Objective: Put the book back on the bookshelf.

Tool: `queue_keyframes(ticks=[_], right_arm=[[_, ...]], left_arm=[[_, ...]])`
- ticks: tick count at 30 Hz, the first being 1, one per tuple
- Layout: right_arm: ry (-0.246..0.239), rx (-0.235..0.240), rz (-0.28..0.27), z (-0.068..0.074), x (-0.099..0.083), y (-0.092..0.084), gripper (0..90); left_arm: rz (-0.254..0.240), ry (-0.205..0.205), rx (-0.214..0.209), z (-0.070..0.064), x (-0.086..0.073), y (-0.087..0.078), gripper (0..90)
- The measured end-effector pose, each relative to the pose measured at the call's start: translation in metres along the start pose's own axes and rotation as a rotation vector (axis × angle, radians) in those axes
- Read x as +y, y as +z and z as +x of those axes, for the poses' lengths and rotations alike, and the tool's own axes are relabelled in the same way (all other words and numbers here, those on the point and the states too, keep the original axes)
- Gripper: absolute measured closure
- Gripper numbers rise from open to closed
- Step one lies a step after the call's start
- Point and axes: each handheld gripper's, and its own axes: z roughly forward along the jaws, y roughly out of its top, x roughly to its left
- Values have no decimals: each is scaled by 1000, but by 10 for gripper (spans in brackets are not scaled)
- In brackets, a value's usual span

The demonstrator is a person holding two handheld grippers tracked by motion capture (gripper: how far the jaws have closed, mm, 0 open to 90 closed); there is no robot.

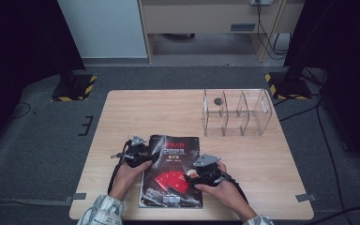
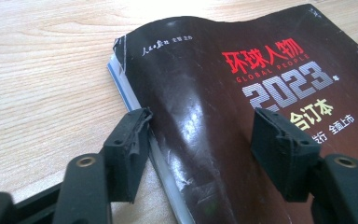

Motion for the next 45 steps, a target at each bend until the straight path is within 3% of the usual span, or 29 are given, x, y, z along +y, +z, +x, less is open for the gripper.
queue_keyframes(ticks=[3, 5, 7, 9, 14, 28, 36, 45], right_arm=[[0, 1, 0, 0, 0, 0, 220], [1, 1, 0, 0, 0, 0, 220], [0, 1, 0, 0, 0, 0, 220], [0, 1, 0, 0, 0, 0, 220], [0, 1, 0, 0, 0, 0, 220], [-2, -8, -2, 1, 0, -1, 220], [-4, -13, 1, 1, -1, -2, 178], [31, -23, 5, -7, -3, -7, 152]], left_arm=[[-11, -3, -13, 0, 0, -2, 410], [-15, -9, -43, -2, 0, -2, 419], [-11, 6, -58, -6, 0, -2, 427], [-12, 26, -54, -11, 1, -3, 439], [-13, 18, -70, -11, 1, -3, 474], [-17, 64, -74, -18, 4, -5, 612], [-16, 63, -85, -22, 7, -8, 680], [-29, 75, -105, -29, 13, -17, 732]])
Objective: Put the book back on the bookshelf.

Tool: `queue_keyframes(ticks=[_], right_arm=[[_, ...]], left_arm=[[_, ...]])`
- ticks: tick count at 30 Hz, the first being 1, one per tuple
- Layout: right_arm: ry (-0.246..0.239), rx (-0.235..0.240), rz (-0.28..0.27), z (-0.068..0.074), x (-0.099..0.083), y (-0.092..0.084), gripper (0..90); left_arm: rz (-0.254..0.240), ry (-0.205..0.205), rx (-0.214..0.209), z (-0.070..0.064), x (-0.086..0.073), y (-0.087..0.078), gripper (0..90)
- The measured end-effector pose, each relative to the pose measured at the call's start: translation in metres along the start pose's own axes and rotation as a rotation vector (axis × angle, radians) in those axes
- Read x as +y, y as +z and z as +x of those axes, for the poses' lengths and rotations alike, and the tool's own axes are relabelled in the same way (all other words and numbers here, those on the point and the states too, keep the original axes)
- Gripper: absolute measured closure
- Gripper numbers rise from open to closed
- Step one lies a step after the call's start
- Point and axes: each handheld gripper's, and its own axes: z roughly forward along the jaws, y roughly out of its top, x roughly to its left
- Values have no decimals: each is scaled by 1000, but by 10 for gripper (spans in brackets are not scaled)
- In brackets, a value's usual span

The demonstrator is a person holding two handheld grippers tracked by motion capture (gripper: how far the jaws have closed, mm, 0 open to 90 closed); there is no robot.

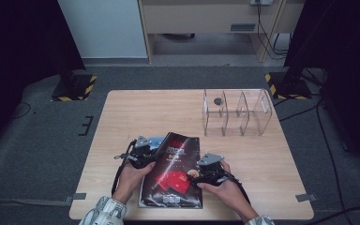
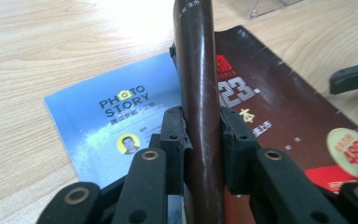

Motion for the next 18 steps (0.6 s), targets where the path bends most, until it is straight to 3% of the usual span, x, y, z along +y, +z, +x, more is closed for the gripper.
queue_keyframes(ticks=[10, 18], right_arm=[[33, 25, 18, -3, -1, 1, 112], [72, 58, 7, -6, 0, 1, 106]], left_arm=[[-102, 4, -72, -10, 10, -19, 773], [-146, -10, -98, -10, 12, -31, 780]])
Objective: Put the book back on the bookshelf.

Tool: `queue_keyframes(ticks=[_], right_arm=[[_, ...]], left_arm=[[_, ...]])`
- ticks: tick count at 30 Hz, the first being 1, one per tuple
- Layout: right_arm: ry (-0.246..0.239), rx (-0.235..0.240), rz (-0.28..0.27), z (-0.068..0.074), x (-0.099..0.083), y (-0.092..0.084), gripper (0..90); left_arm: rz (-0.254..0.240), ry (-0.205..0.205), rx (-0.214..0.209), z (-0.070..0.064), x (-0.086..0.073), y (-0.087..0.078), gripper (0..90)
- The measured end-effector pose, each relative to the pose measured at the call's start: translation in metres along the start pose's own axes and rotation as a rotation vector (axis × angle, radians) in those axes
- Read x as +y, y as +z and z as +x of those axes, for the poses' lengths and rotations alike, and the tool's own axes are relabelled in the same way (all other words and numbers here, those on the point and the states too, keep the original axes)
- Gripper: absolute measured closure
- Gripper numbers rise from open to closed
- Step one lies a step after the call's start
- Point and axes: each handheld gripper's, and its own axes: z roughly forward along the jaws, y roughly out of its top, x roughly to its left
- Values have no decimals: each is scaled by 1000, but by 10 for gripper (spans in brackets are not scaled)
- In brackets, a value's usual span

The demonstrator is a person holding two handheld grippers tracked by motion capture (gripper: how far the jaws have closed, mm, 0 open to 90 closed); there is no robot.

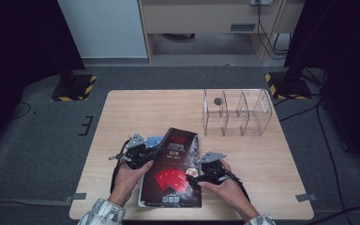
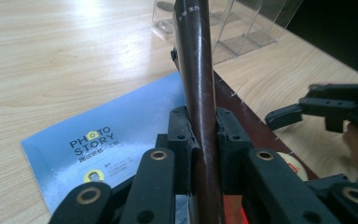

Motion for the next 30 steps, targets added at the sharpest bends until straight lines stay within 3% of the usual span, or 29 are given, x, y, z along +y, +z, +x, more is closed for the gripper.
queue_keyframes(ticks=[5, 11, 15, 16, 18, 19, 20, 23, 26, 30], right_arm=[[31, 55, -16, -2, 1, 0, 132], [31, 96, 1, 1, 1, 2, 142], [33, 95, -3, 1, 0, 2, 146], [28, 95, -2, 1, 0, 2, 146], [22, 89, -8, 2, -1, 3, 147], [22, 89, -8, 2, -1, 3, 147], [15, 82, -11, 3, -1, 3, 151], [7, 80, -8, 3, -1, 3, 154], [9, 79, -11, 3, -1, 3, 154], [9, 79, -11, 3, -1, 3, 154]], left_arm=[[-29, 0, -21, -2, 2, -6, 782], [-13, 5, -9, 0, -1, -2, 776], [10, 13, 54, 4, -6, 5, 728], [21, 30, 93, 5, -8, 7, 705], [36, 69, 192, 9, -10, 9, 531], [46, 90, 221, 11, -11, 9, 531], [49, 111, 262, 16, -11, 7, 473], [53, 116, 270, 20, -13, 7, 418], [119, 147, 303, 23, -19, 13, 404], [157, 158, 294, 23, -22, 18, 427]])
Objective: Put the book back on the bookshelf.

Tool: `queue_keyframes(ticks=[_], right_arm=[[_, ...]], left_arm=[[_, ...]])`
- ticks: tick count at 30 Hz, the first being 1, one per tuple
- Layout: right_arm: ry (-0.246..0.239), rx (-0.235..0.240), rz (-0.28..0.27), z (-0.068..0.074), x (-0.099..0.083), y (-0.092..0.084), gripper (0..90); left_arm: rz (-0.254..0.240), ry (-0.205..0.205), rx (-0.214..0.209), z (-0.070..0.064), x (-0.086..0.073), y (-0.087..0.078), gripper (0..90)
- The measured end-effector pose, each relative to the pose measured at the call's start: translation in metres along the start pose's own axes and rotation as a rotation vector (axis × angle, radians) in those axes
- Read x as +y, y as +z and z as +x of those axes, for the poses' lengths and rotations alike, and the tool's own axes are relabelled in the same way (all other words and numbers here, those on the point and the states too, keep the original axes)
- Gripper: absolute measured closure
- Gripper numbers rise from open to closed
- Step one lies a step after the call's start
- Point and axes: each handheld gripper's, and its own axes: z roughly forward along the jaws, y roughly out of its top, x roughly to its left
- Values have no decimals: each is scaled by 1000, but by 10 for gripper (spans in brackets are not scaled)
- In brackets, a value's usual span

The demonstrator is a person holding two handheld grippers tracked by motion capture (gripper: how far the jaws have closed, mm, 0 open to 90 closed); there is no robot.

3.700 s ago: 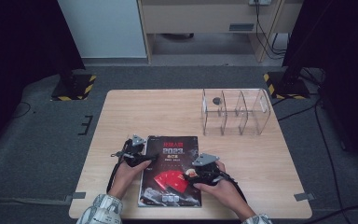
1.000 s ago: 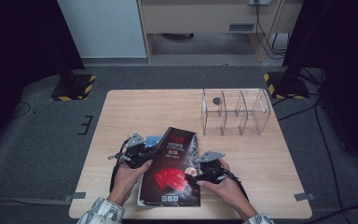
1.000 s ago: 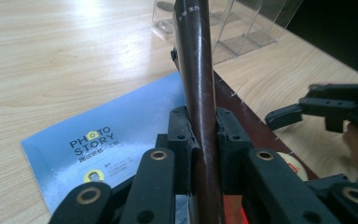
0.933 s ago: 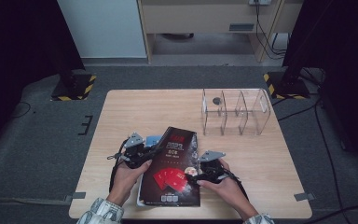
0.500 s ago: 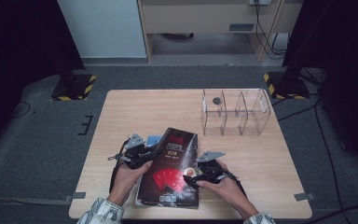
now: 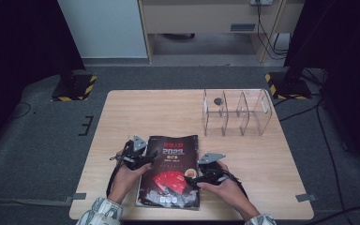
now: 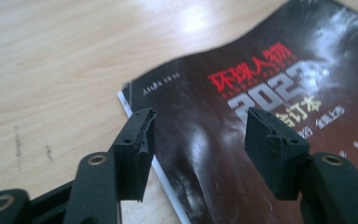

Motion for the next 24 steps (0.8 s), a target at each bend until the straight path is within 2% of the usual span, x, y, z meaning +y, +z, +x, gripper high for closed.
queue_keyframes(ticks=[2, 11, 15, 21, 24], right_arm=[[1, 1, 0, 0, 0, 0, 155], [10, -2, -2, 0, 0, 0, 168], [8, -7, -3, -1, 0, -1, 191], [37, 3, -11, -4, 1, -1, 231], [46, 10, 4, -5, 4, -2, 241]], left_arm=[[43, 5, -11, -1, -2, 3, 444], [100, -26, -63, 2, -9, 11, 462], [105, -17, -56, 2, -11, 13, 458], [100, -4, -53, 0, -12, 14, 441], [99, 3, -52, -1, -12, 14, 430]])
